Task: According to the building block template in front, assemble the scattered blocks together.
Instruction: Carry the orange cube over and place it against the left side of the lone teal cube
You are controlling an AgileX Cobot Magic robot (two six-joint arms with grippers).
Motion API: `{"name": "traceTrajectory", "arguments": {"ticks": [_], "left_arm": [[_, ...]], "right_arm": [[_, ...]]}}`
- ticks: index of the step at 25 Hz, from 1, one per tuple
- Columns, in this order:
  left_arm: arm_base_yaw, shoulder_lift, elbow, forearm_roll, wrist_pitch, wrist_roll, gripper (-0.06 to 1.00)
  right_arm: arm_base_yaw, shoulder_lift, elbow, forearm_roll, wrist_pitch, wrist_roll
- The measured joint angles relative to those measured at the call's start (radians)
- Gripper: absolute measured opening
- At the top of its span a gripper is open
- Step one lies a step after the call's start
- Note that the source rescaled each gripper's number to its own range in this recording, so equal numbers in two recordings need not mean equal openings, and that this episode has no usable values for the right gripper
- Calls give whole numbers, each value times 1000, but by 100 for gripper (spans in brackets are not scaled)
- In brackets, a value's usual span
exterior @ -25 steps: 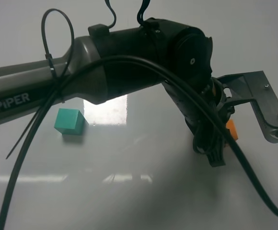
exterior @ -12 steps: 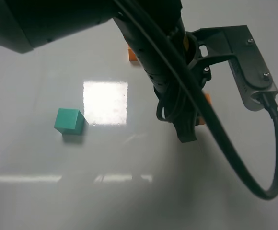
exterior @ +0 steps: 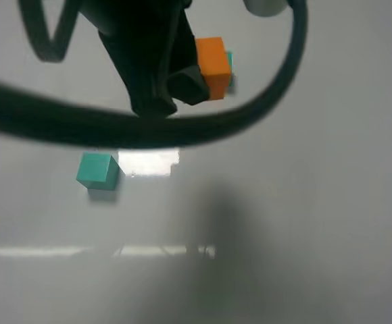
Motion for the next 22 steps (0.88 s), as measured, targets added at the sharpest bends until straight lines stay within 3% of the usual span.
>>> {"name": "traceTrajectory", "arguments": {"ticks": [5, 9, 14, 18, 22], "left_arm": [[0, -229, 179, 119, 7, -81, 1], [47, -364, 293, 119, 6, -133, 1], [242, -447, 420, 52, 8, -107, 1], [426, -450, 488, -28, 9, -4, 1], [539, -405, 519, -120, 10, 105, 1]], "right_arm": [[0, 0, 0, 0, 0, 0], [0, 0, 0, 0, 0, 0], [0, 0, 0, 0, 0, 0], [0, 0, 0, 0, 0, 0], [0, 0, 0, 0, 0, 0]]}}
